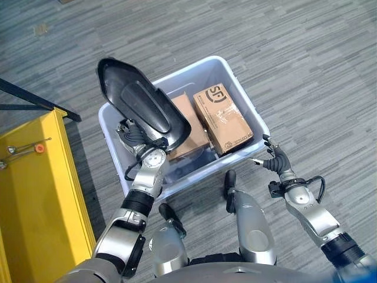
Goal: Move parts from the plastic box to the shelf.
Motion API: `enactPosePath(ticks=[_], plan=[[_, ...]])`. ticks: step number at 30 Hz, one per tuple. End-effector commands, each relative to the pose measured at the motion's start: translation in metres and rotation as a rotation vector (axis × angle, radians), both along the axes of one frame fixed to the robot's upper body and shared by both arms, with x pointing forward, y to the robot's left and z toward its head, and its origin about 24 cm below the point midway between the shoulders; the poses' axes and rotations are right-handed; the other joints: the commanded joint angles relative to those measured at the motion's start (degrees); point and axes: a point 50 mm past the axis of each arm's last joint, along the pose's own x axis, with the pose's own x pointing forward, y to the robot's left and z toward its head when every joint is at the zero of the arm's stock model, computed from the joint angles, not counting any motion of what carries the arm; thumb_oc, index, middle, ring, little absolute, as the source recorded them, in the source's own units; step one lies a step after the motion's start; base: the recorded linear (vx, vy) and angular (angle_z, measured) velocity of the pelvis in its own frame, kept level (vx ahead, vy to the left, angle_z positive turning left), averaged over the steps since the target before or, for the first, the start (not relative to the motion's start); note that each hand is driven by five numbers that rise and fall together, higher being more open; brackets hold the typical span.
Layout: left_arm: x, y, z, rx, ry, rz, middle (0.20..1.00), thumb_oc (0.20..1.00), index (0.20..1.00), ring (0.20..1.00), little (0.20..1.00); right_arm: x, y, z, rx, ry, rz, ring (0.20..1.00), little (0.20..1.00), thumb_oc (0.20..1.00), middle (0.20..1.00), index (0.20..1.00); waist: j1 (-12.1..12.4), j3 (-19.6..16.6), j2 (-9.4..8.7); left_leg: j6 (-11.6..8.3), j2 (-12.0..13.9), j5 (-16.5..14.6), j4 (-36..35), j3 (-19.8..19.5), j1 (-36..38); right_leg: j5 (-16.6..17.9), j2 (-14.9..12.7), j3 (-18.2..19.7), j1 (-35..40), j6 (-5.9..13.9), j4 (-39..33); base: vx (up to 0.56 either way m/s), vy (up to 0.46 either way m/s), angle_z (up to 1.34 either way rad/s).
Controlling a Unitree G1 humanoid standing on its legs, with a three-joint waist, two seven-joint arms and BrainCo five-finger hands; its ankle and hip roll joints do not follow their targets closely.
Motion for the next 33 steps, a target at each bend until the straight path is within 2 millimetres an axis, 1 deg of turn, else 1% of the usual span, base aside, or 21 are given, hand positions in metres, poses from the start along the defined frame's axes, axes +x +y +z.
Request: enactPosePath(ticks=[1,3,6,7,13,16,17,19,22,24,28,33], plan=[[-0.005,0.01,0.018,0.011,-0.147,-0.003,0.2,0.2,0.2,0.2,0.2,-0.007,0.008,0.0,0.005,-0.021,0.031,1.0,1.0,1.0,1.0,1.0,-0.1,-3.79,-3.18,-1.34,1.99,1.83,4.68,-4.84,-5.08,-8.58,-1.25,-2.28,9.59,4.07,-2.48,0.02,0.058,0.09],[-0.008,0.009,0.015,-0.014,-0.149,-0.029,0.2,0.2,0.2,0.2,0.2,-0.008,0.011,-0.003,0.004,-0.01,0.045,1.0,1.0,1.0,1.0,1.0,0.38,-4.97,-2.85,-1.04,1.19,1.54,3.99,-5.2,-3.95,-8.09,-1.53,-2.3,11.29,4.25,-3.64,0.02,0.082,0.1],[-0.011,0.009,0.015,-0.013,-0.169,-0.049,0.2,0.2,0.2,0.2,0.2,-0.009,0.012,-0.005,0.006,-0.004,0.061,1.0,1.0,1.0,1.0,1.0,0.9,-6.06,-2.58,-0.75,0.36,1.26,3.56,-5.72,-3.02,-7.43,-1.9,-2.32,12.94,4.44,-4.8,0.02,0.088,0.08],[-0.014,0.011,0.015,-0.022,-0.172,-0.061,0.2,0.2,0.2,0.2,0.2,-0.011,0.014,-0.01,0.009,0.014,0.067,1.0,1.0,1.0,1.0,1.0,1.61,-7.64,-2.29,-0.36,-0.61,0.46,2.83,-6.33,-2.01,-6.54,-2.47,-2.4,14.9,4.84,-6.59,0.04,0.089,0.1],[-0.02,0.014,0.012,-0.008,-0.146,-0.07,0.2,0.2,0.2,0.2,0.2,-0.014,0.018,-0.017,0.003,0.047,0.08,1.0,1.0,1.0,1.0,1.0,2.74,-9.92,-2.02,0.13,-2.05,-1.19,1.07,-6.9,0.09,-5.12,-3.23,-2.95,17.66,5.66,-9.15,0.03,0.06,0.08],[-0.025,0.016,0.007,0.006,-0.118,-0.076,0.2,0.2,0.2,0.2,0.2,-0.016,0.02,-0.021,0.008,0.063,0.086,1.0,1.0,1.0,1.0,1.0,3.57,-11.23,-1.99,0.46,-2.86,-1.53,-0.03,-7.42,1.2,-4.5,-3.48,-3.3,19.07,6.1,-10.4,0.01,0.049,0.13],[-0.025,0.017,0.007,0.008,-0.116,-0.077,0.2,0.2,0.2,0.2,0.2,-0.016,0.021,-0.021,0.009,0.064,0.087,1.0,1.0,1.0,1.0,1.0,3.68,-11.26,-2.06,1.14,-2.85,-0.55,-0.29,-6.76,0.96,-3.56,-3.49,-3.83,18.8,5.64,-10.65,-0.03,0.019,0.16],[-0.028,0.018,0.004,0.018,-0.11,-0.087,0.2,0.2,0.2,0.2,0.2,-0.017,0.023,-0.023,0.012,0.072,0.092,1.0,1.0,1.0,1.0,1.0,4.22,-12.03,-2.14,1.28,-3.25,-0.77,-0.85,-6.95,1.7,-3.37,-3.54,-4.04,19.53,5.83,-11.21,0.0,0.03,0.05],[-0.03,0.02,0.006,0.043,-0.125,-0.107,0.2,0.2,0.2,0.2,0.2,-0.018,0.025,-0.023,0.01,0.075,0.105,1.0,1.0,1.0,1.0,1.0,4.79,-12.54,-2.25,1.55,-3.8,-1.14,-1.27,-7.21,2.5,-3.37,-3.64,-4.31,20.37,6.01,-11.47,0.01,0.044,0.02],[-0.031,0.02,0.013,0.063,-0.15,-0.142,0.2,0.2,0.2,0.2,0.2,-0.017,0.026,-0.022,0.007,0.074,0.12,1.0,1.0,1.0,1.0,1.0,5.49,-12.88,-2.34,1.84,-4.37,-1.36,-1.73,-7.69,3.07,-3.31,-3.71,-4.59,21.21,6.18,-11.8,-0.03,0.078,0.11],[-0.034,0.022,0.019,0.073,-0.182,-0.177,0.2,0.2,0.2,0.2,0.2,-0.016,0.028,-0.021,0.0,0.066,0.138,1.0,1.0,1.0,1.0,1.0,6.57,-13.37,-2.35,2.09,-5.01,-1.49,-2.37,-8.42,3.68,-3.25,-3.91,-5.16,22.16,6.39,-12.12,-0.04,0.088,0.12],[-0.039,0.026,0.019,0.081,-0.162,-0.214,0.2,0.2,0.2,0.2,0.2,-0.013,0.03,-0.017,-0.008,0.06,0.165,1.0,1.0,1.0,1.0,1.0,8.24,-14.26,-1.97,2.45,-6.31,-1.39,-4.01,-9.69,4.63,-3.08,-4.63,-6.1,23.36,6.99,-12.46,-0.06,0.147,0.08]])
